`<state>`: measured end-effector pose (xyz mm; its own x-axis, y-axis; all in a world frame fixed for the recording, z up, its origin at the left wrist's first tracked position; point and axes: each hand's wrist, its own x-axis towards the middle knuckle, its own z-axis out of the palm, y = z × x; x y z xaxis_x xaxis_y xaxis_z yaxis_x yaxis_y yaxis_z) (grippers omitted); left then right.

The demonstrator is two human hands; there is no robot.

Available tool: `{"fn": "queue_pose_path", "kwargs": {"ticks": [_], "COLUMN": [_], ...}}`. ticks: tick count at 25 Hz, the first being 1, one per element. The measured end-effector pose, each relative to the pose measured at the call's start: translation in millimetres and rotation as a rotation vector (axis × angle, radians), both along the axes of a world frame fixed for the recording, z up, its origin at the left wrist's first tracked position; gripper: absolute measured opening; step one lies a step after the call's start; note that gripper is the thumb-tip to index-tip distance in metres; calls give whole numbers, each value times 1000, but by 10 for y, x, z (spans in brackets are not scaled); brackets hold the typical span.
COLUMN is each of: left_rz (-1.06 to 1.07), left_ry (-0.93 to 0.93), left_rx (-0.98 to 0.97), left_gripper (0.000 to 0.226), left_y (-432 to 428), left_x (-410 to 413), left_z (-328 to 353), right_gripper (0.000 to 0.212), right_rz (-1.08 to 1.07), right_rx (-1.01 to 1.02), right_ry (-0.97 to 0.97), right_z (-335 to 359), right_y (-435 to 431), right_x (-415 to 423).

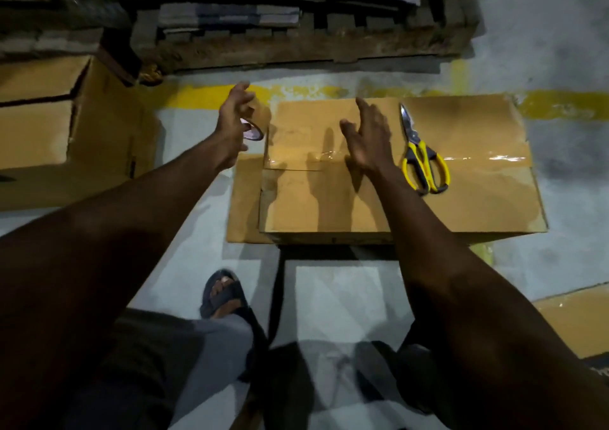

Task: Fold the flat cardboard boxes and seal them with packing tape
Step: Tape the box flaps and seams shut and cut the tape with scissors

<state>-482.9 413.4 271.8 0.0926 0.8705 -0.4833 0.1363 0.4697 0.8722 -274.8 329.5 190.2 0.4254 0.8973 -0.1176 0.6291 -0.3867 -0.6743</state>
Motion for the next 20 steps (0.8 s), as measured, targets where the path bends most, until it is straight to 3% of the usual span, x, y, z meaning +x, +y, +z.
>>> {"fn": "queue_pose_path", "kwargs": {"ticks": [3, 6, 10, 12, 15, 18, 20], "left_rz": [-81, -118, -299, -305, -326, -426, -558], "left_ry": [-148, -222, -322, -337, -280, -146, 16], "left_rx": [35, 38, 43, 96, 174, 69, -84], "left_gripper": [45, 50, 23, 14, 12, 16, 24], "left_y": [-204, -401, -717, -767, -734, -656, -566], "left_x": [-123, -303, -507, -591, -691, -730, -750], "left_z": [392, 680, 1050, 1166, 1216, 1198, 1190], "right_gripper": [59, 56, 61, 49, 19, 24, 36], "right_rz": [-79, -150, 19, 22, -40, -194, -161], "right_rx": [98, -6, -108, -73, -15, 161, 268], "right_ry": [564, 1146, 1449, 1446, 1244, 939, 734], "right_z": [365, 739, 1171, 1370, 1576, 1653, 1634], "right_y": [82, -54, -252, -298, -316, -249, -216], "right_x": [-400, -711, -927, -1015, -1152, -1049, -899]}}
